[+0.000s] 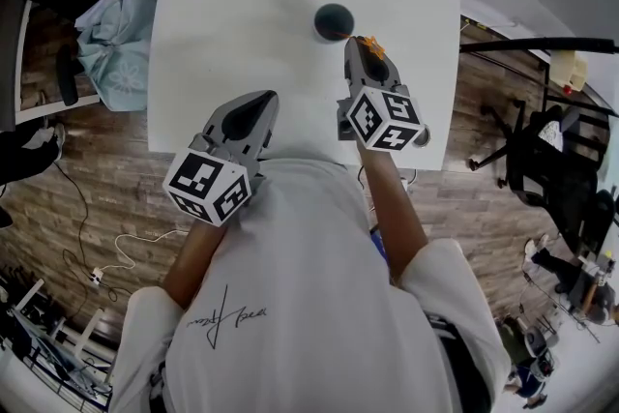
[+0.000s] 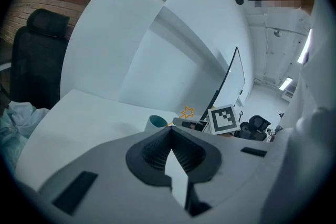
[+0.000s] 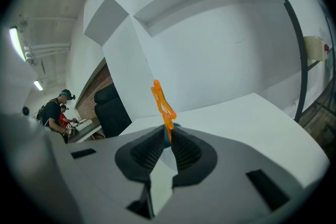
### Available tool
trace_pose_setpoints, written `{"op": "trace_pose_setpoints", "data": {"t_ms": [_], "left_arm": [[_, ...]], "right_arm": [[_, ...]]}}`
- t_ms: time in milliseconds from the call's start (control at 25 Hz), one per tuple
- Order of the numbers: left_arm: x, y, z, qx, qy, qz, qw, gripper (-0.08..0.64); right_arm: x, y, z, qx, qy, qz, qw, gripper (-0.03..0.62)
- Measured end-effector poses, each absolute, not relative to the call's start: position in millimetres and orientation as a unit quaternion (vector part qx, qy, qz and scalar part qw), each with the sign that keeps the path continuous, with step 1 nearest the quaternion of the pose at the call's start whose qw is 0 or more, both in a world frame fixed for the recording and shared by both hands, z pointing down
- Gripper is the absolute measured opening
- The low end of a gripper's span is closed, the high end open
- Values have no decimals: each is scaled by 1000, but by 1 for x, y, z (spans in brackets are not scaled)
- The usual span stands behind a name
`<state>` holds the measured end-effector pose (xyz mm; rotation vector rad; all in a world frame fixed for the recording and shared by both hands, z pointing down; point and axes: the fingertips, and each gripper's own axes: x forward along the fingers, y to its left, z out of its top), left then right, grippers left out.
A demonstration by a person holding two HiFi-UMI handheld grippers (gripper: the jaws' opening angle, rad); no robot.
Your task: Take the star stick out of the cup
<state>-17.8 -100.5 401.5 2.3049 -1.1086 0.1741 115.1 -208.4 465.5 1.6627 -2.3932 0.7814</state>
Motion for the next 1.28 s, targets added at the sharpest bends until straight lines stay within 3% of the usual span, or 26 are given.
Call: {"op": "trace_pose_setpoints", "data": {"t_ms": [1280], "left_arm": [[-32,-101,407,849,-435,62,294,5]], "right_arm": [[114,-204,449,553,-796,234,77,26]]}}
